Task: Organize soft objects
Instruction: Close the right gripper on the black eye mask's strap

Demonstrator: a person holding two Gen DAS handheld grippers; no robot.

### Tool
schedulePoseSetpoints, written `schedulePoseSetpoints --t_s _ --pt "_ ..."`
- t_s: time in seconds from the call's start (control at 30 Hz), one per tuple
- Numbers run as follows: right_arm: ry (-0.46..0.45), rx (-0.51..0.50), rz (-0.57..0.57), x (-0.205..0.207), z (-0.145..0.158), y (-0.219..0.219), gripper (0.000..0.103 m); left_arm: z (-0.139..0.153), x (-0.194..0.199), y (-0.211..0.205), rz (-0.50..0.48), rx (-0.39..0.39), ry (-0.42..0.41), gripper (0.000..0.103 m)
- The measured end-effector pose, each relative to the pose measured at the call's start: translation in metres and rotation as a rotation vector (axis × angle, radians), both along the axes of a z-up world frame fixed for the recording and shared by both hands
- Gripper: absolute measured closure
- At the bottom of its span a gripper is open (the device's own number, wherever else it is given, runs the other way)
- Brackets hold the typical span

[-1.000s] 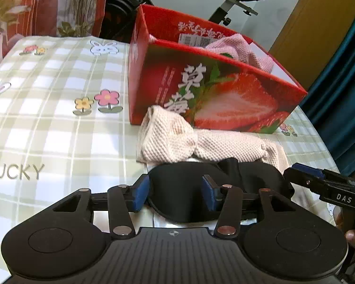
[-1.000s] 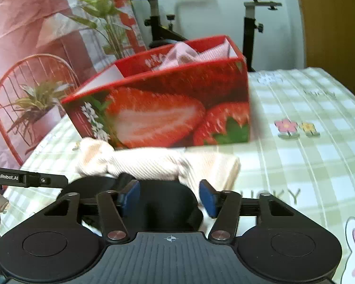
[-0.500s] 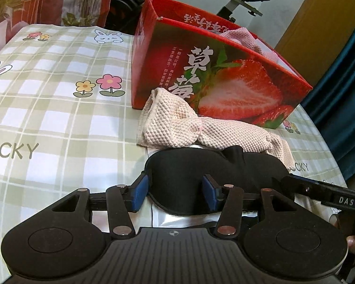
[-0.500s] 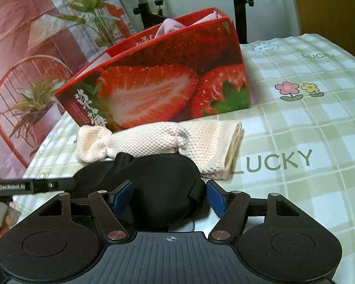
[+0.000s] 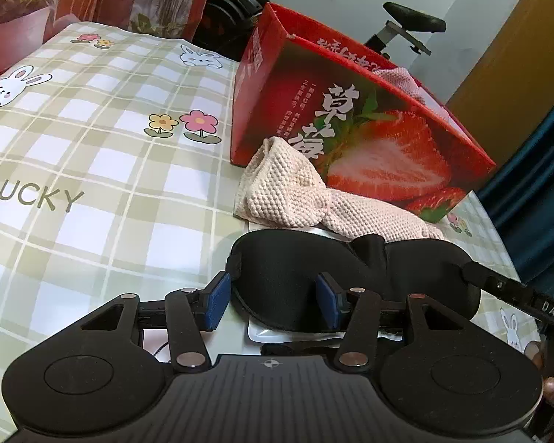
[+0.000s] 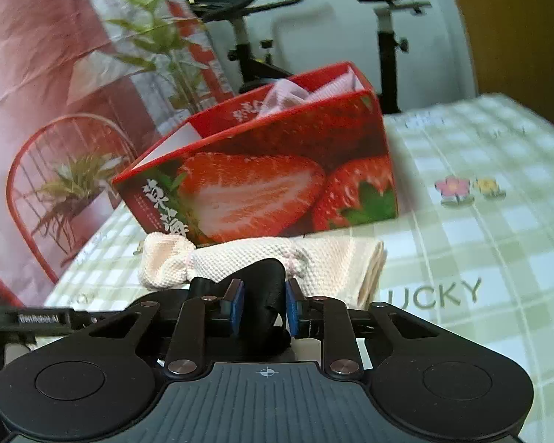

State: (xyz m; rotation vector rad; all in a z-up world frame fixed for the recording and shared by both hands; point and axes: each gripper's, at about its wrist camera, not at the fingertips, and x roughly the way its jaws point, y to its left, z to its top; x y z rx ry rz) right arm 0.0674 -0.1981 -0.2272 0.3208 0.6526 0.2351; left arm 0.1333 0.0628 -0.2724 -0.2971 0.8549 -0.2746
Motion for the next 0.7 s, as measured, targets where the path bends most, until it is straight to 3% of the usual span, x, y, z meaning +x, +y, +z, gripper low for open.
schedulePoseSetpoints --t_s 0.1,0.37,0.57,0.7 --pt "-0.022 -0.049 0.017 -0.001 0.001 0.005 0.083 0.002 -0.001 0.002 0.006 -0.009 -0.001 0.050" --pt "-0.007 -0.046 0.004 0.000 -0.005 0.001 0.083 0.000 0.008 0.009 0.051 -0.049 0.037 0.048" --pt "0.017 -0.034 -0.009 0.001 -0.013 -0.002 0.082 -0.004 0.017 0.009 0.069 -0.100 0.070 0.035" --pt "0.016 -0.010 -0.008 0.001 -0.013 -0.003 0.082 -0.005 0.019 0.003 0.055 -0.120 0.077 0.034"
